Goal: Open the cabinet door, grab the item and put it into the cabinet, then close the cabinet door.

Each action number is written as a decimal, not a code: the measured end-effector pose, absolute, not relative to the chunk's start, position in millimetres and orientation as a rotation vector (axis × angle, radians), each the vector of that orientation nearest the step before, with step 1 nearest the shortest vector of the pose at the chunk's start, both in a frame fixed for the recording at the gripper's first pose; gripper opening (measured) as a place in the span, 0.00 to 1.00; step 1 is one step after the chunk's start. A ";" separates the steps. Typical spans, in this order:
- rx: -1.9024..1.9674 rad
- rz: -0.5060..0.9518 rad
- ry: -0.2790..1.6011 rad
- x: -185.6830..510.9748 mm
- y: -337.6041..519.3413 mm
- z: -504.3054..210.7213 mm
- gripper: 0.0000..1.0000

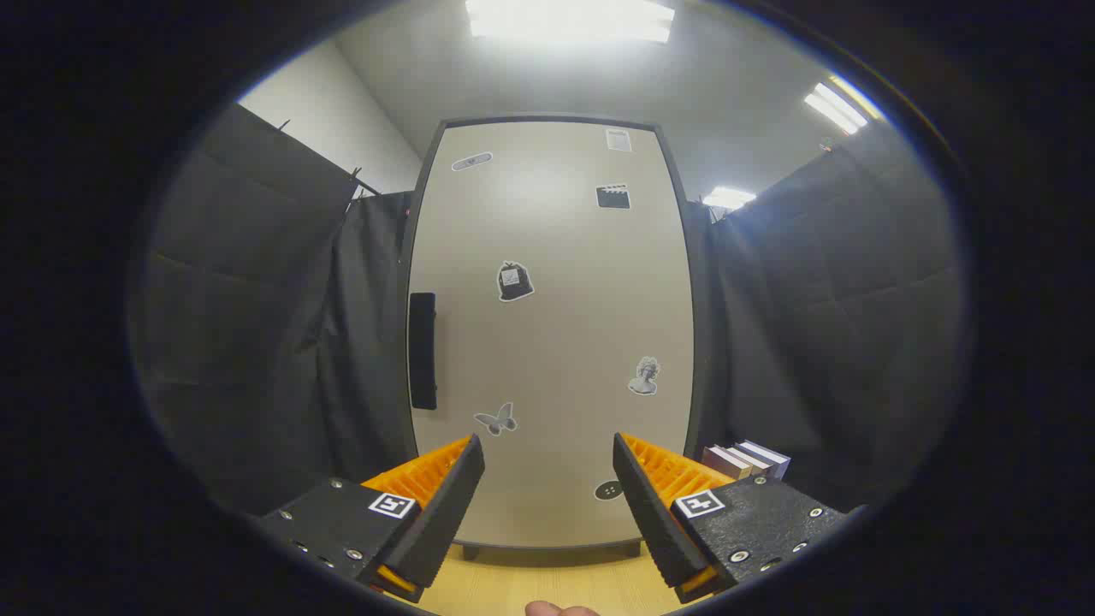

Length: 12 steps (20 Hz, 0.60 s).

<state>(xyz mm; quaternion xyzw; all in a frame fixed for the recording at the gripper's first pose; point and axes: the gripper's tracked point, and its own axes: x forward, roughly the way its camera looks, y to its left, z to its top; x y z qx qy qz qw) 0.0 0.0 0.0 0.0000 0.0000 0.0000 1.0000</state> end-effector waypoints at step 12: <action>-0.021 0.018 0.013 6.5 1.3 -4.9 0.94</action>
